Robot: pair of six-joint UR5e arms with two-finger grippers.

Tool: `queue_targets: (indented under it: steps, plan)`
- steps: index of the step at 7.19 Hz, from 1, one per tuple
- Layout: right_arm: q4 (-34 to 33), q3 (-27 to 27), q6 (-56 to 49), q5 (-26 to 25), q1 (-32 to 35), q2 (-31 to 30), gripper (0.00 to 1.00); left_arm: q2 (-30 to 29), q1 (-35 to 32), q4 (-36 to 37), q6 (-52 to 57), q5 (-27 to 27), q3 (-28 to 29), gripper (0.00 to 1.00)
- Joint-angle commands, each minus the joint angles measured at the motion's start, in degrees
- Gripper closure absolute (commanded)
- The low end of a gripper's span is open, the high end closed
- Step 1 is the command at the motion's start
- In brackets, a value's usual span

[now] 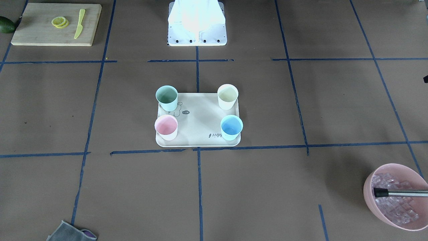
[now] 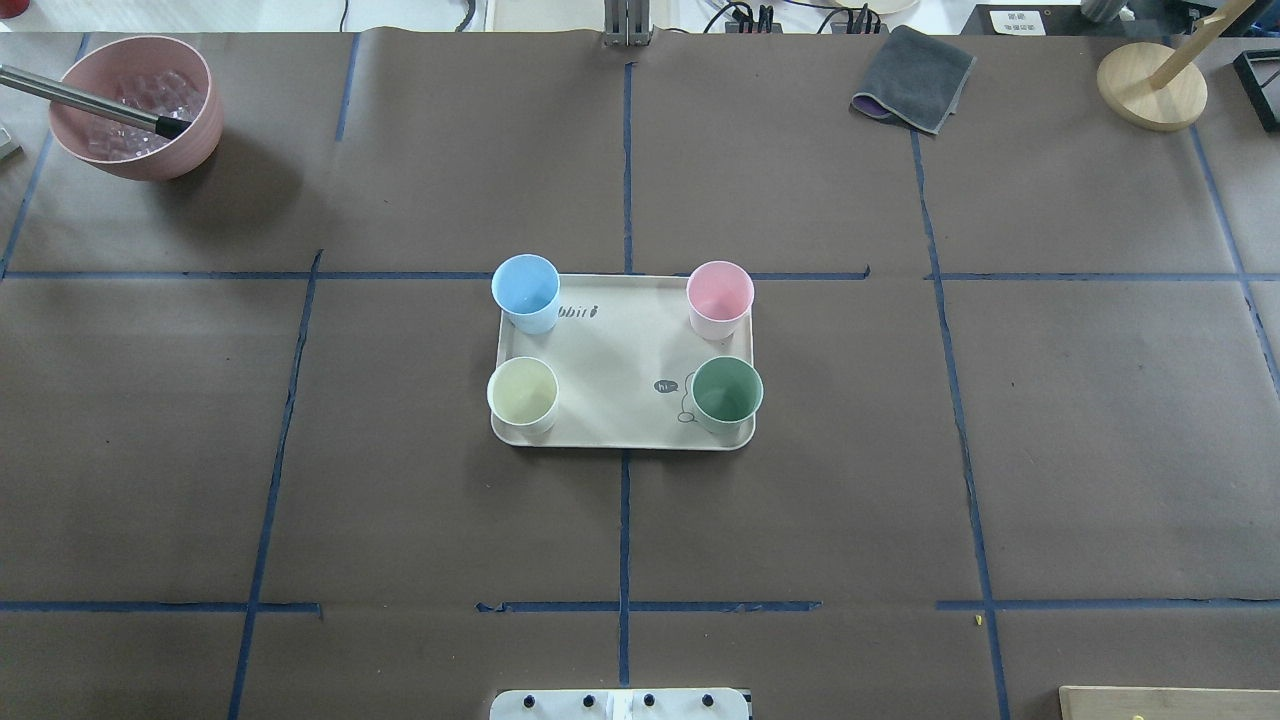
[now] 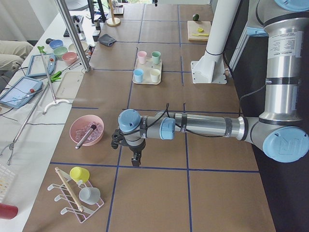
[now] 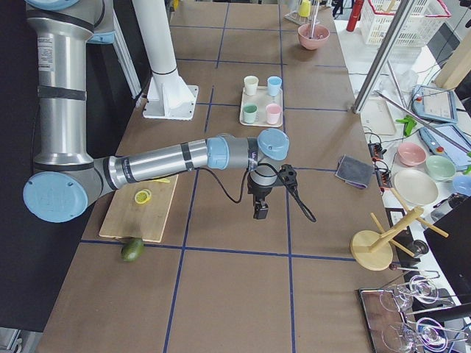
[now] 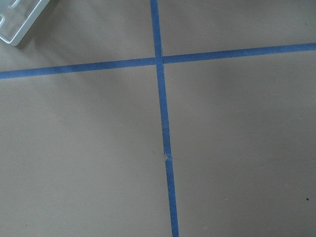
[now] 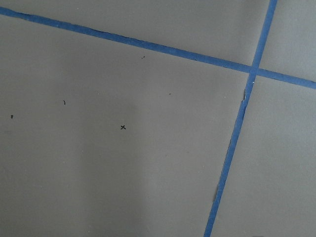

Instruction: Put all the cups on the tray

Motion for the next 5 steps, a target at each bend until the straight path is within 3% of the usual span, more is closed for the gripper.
queue_targets:
  steps: [1,5]
  plan:
    - [0.0,0.0,0.1,0.0,0.0,0.0,0.0,1.2,0.1,-0.1,0.0,0.4,-0.1,0.0]
    - [0.0,0.1,0.1,0.0,0.0,-0.1,0.0,1.4,0.4,-0.2,0.3,0.4,-0.1,0.0]
